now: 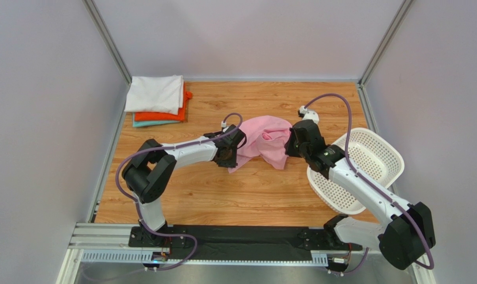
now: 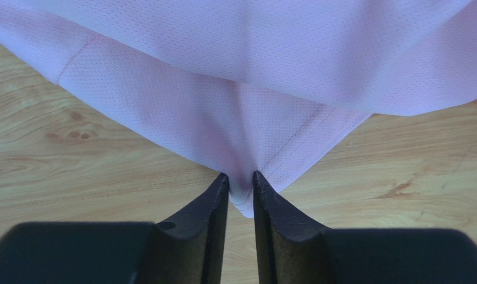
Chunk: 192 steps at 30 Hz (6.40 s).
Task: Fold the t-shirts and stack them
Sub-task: Flatten the tshirt out
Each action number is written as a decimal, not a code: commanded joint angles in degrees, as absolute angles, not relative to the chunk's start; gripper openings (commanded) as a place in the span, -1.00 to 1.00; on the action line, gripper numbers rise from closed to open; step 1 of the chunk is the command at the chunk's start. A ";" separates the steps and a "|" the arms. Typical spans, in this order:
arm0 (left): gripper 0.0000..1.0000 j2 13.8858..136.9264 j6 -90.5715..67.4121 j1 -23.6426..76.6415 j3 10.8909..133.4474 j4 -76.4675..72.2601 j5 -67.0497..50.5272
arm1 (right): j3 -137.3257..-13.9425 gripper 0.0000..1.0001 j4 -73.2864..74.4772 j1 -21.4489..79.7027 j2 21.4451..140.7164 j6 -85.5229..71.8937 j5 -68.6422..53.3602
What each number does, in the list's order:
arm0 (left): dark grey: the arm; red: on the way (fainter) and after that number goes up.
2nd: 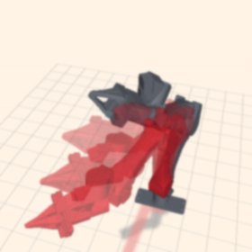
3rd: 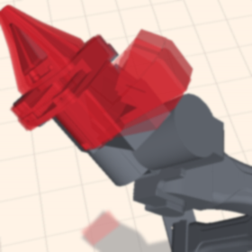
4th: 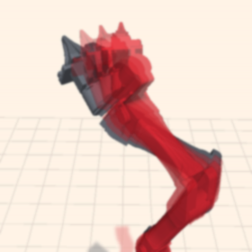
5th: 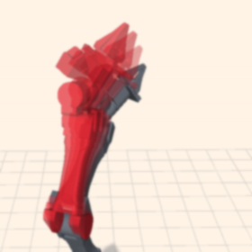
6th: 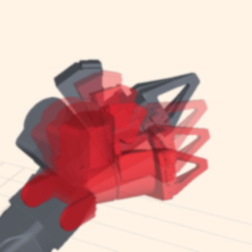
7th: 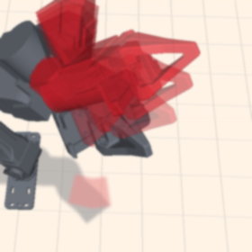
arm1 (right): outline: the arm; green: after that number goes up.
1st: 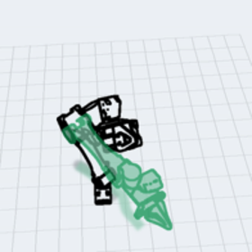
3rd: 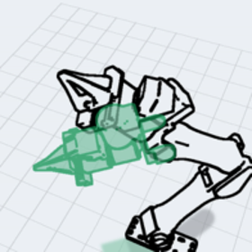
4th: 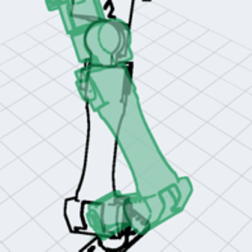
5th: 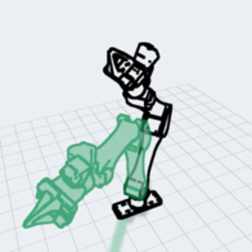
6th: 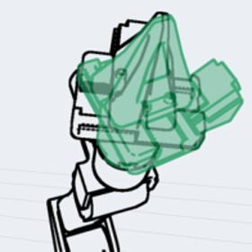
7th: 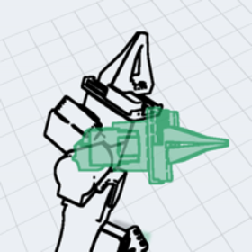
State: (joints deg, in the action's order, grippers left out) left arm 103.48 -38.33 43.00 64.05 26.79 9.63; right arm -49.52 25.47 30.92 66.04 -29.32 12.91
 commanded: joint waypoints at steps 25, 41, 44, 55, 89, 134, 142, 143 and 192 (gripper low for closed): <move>-1.00 56.62 -34.99 44.03 67.05 45.88 47.72 | -68.03 -1.00 31.73 28.92 49.84 -19.25 28.47; -1.00 40.51 -14.69 44.03 95.60 34.63 28.66 | -99.30 -0.99 34.28 29.00 47.90 -12.92 6.17; -1.00 43.93 -12.40 44.03 100.61 34.72 30.74 | -102.21 -0.99 34.28 28.92 49.92 -12.04 5.10; -1.00 66.69 -9.92 39.04 107.47 31.46 44.84 | -99.58 -1.00 29.62 27.52 64.04 -7.12 18.63; -0.80 49.22 -28.97 26.37 39.15 15.90 25.40 | -44.87 -0.89 25.58 13.01 57.05 -22.32 -12.21; 0.99 87.46 -46.92 23.47 44.50 25.22 8.44 | -54.76 1.00 23.38 32.08 89.56 -26.19 2.64; 0.99 73.22 -52.56 24.43 34.72 29.00 8.09 | -50.63 1.00 22.85 32.08 86.93 -26.28 2.46; 0.99 72.17 -52.65 24.52 33.85 29.79 7.56 | -50.28 1.00 22.85 32.17 86.66 -26.54 2.46; -1.00 51.69 -66.27 27.95 26.28 45.96 14.59 | -46.32 1.00 30.14 32.78 73.66 -26.19 3.96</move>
